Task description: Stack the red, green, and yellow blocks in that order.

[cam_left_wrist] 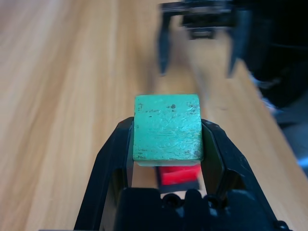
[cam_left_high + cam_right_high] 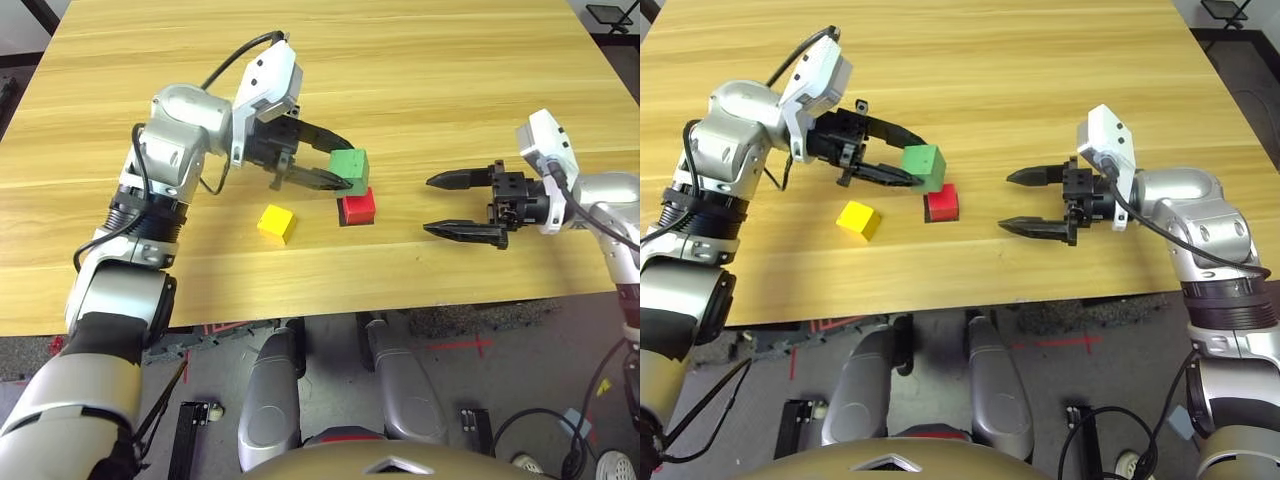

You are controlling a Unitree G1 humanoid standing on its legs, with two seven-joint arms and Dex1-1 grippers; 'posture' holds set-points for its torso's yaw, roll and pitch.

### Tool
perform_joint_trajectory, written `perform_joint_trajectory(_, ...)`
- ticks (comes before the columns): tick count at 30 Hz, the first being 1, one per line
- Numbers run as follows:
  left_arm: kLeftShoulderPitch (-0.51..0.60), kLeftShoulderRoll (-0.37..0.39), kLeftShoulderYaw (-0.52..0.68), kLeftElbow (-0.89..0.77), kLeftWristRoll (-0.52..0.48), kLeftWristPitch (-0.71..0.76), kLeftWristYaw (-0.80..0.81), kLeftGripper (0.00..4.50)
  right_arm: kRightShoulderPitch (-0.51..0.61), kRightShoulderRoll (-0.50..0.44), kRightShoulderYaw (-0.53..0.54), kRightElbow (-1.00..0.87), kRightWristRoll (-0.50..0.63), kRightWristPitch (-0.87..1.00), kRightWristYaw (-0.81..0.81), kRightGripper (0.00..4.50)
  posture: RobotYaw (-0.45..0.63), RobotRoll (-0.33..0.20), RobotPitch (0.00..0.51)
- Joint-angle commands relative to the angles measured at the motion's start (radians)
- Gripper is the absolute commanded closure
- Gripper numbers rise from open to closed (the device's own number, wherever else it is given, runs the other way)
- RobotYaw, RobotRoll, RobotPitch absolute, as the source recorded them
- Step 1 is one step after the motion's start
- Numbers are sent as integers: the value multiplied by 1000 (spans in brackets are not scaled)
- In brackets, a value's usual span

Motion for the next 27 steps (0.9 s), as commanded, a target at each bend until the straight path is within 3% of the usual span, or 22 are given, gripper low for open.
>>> perform_joint_trajectory(1, 3, 8, -2, -51, 13, 59, 37, 2425, 11, 4, 1, -18, 0, -14, -6, 0, 139, 66, 282)
perform_joint_trajectory(10, 95, 73, -31, -259, -2, 94, 32, 2425, 6, 13, 3, -3, -2, -25, -16, 0, 145, 72, 275)
perform_joint_trajectory(18, 134, 52, -26, -349, -18, 189, 106, 2425, -1, 23, 5, 5, -4, -30, -19, 0, 147, 74, 273)
perform_joint_trajectory(27, 154, 32, -93, -357, 17, 138, 115, 2425, -10, 27, 9, 18, -13, -39, -18, 0, 147, 70, 265)
